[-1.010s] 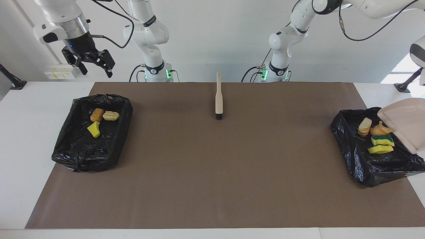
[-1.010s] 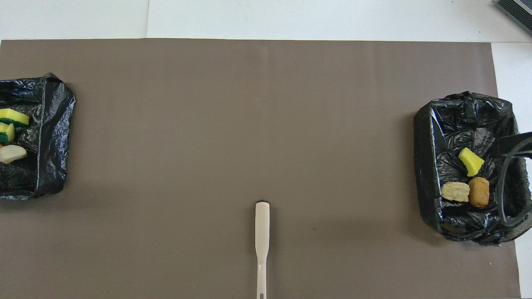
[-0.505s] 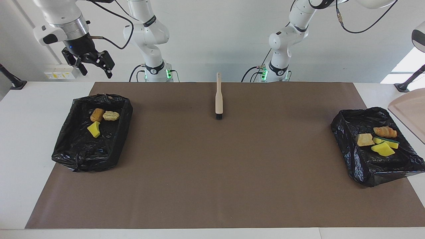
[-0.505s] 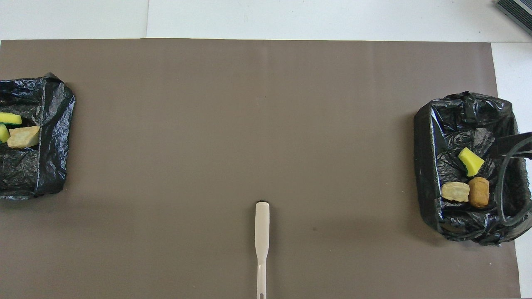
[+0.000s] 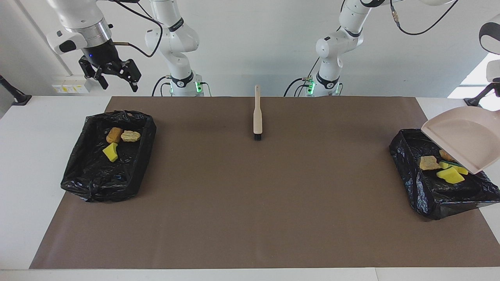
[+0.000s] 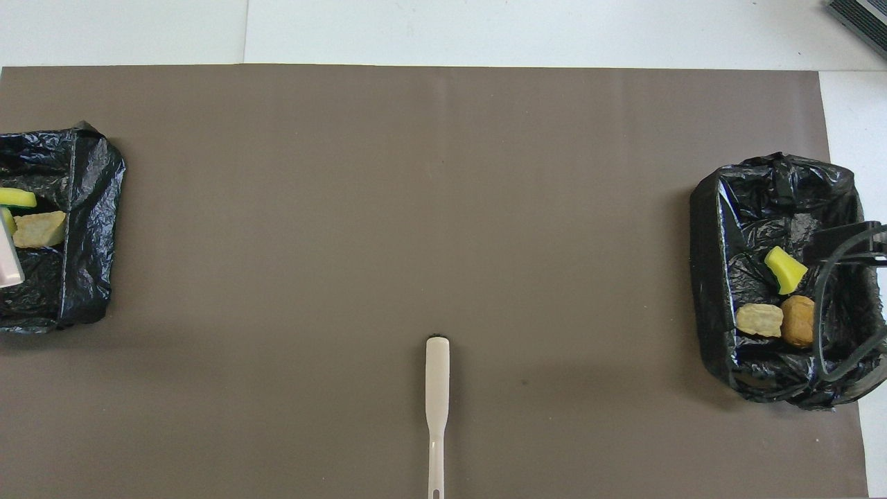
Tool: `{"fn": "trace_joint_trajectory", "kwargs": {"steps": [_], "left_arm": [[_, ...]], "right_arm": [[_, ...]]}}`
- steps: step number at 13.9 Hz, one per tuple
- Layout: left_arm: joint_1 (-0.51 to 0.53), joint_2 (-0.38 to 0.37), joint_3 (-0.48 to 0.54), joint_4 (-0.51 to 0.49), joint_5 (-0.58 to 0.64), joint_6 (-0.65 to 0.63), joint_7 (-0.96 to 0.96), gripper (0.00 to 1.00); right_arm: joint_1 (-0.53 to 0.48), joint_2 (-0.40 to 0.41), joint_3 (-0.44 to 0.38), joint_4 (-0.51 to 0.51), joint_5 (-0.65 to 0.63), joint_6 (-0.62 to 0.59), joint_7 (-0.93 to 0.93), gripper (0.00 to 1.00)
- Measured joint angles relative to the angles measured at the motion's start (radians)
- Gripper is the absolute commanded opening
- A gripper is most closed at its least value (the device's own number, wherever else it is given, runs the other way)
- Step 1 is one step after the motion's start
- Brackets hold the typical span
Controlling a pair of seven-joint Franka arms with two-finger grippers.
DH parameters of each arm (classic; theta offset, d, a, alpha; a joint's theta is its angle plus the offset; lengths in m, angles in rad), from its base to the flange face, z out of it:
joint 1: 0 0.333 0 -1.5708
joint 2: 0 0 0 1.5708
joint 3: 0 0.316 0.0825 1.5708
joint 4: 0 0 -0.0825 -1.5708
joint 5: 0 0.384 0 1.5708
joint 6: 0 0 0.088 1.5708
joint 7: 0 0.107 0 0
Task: Sweep and dump trash in bin
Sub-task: 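Bring the emptied dustpan back over the mat center with the left gripper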
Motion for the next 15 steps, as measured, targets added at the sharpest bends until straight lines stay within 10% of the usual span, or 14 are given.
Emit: {"fn": "trace_joint_trajectory", "kwargs": {"steps": [9, 15], "left_arm": [[-0.391, -0.140, -0.010, -0.247, -0.244, -0.120, -0.747, 0.00], [-0.696, -0.101, -0.013, -0.297, -0.436, -0.043, -1.390, 0.00]], "right_arm": [[0.000, 0.000, 0.000, 0.000, 0.000, 0.000, 0.000, 1.00], [0.002, 0.005, 0.000, -0.006, 0.001, 0.101, 0.000, 1.00]]}}
